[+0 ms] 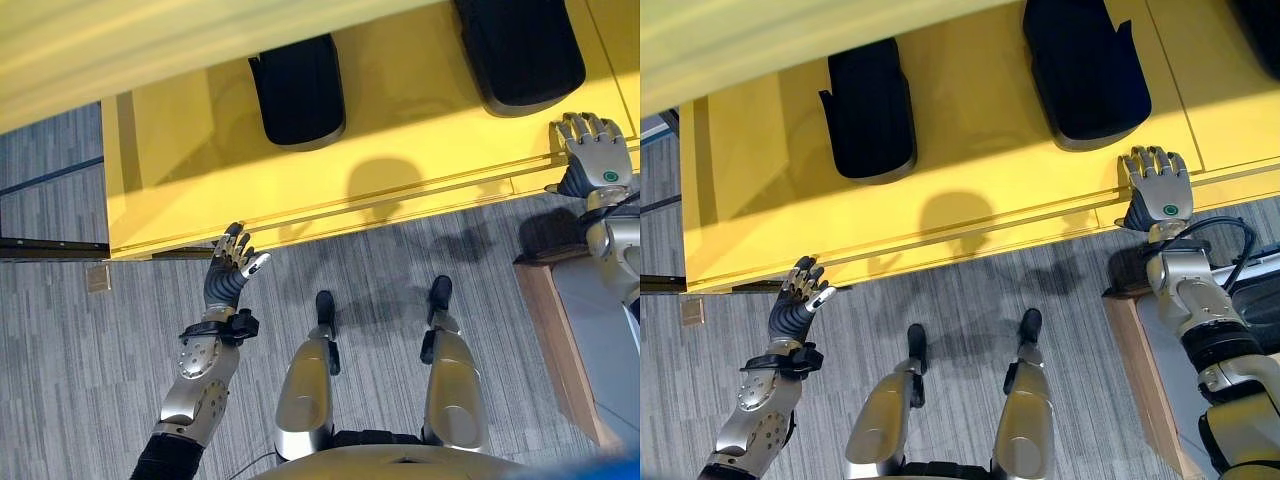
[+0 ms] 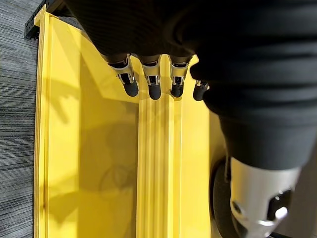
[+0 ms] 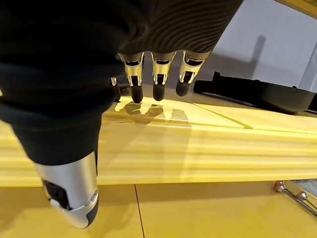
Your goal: Move parts from the plastic box to the shelf.
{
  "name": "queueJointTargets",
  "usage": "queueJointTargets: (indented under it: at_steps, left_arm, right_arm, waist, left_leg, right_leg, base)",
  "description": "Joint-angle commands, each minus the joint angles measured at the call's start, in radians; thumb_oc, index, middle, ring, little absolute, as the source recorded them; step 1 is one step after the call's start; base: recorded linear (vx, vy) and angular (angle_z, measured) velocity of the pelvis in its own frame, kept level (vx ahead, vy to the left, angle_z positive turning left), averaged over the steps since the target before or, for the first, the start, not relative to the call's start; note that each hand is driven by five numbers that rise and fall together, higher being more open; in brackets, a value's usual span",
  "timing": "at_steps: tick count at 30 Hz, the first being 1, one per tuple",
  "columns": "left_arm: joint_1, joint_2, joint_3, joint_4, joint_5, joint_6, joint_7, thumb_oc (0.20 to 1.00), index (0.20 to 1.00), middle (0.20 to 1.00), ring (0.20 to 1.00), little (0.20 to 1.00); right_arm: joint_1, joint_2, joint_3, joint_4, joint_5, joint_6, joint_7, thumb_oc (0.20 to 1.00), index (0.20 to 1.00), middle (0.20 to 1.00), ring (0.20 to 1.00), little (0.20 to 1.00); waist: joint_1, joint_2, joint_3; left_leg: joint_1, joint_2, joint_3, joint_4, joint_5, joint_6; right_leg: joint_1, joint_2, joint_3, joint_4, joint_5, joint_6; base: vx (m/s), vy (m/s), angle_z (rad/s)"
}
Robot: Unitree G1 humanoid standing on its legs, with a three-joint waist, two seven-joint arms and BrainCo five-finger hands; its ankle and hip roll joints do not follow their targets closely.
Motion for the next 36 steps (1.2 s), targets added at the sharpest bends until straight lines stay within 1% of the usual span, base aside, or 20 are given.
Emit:
queueJointTargets:
  at_steps: [1,12,16,28,36]
  left_arm:
    - [0.032,0.067,0.005,-0.045,-0.007,-0.037,0.016,1.0,1.0,1.0,1.0,1.0]
    - [0.026,0.069,0.01,-0.047,-0.006,-0.038,0.025,1.0,1.0,1.0,1.0,1.0]
    - [0.022,0.069,0.007,-0.048,-0.01,-0.041,0.029,1.0,1.0,1.0,1.0,1.0]
    - [0.02,0.073,0.01,-0.055,-0.012,-0.042,0.034,1.0,1.0,1.0,1.0,1.0]
    - [0.021,0.077,0.009,-0.056,-0.014,-0.047,0.037,1.0,1.0,1.0,1.0,1.0]
  right_arm:
    - [-0.07,0.023,0.109,-0.02,-0.046,-0.046,0.035,1.0,1.0,1.0,1.0,1.0]
    - [-0.09,0.029,0.135,-0.058,-0.045,-0.058,0.055,1.0,1.0,1.0,1.0,1.0]
    - [-0.115,0.042,0.151,-0.03,-0.035,-0.054,0.052,1.0,1.0,1.0,1.0,1.0]
    - [-0.163,0.041,0.16,-0.012,0.0,-0.049,0.045,1.0,1.0,1.0,1.0,1.0]
    - [-0.217,0.042,0.17,0.057,0.032,-0.033,0.027,1.0,1.0,1.0,1.0,1.0]
  waist:
    - [0.05,-0.057,-0.012]
    - [0.062,-0.069,-0.009]
    - [0.068,-0.071,-0.006]
    - [0.075,-0.072,-0.001]
    - [0.078,-0.07,0.0]
  left_leg:
    - [-0.07,-0.006,-0.044,0.054,0.024,0.007]
    - [-0.084,-0.011,-0.056,0.063,0.022,0.007]
    - [-0.086,-0.011,-0.057,0.063,0.021,0.007]
    - [-0.095,-0.013,-0.059,0.064,0.021,0.009]
    - [-0.097,-0.015,-0.059,0.061,0.022,0.009]
  right_leg:
    - [0.021,-0.071,-0.037,0.163,-0.141,0.051]
    - [0.021,-0.075,-0.049,0.167,-0.143,0.05]
    - [0.021,-0.075,-0.048,0.166,-0.144,0.05]
    - [0.013,-0.074,-0.048,0.168,-0.143,0.048]
    - [0.008,-0.072,-0.046,0.166,-0.142,0.048]
  base:
    - [0.0,0.0,0.0]
    - [0.0,0.001,0.03]
    - [0.01,0.013,0.05]
    - [0.0,0.0,0.0]
    - [0.0,0.001,0.01]
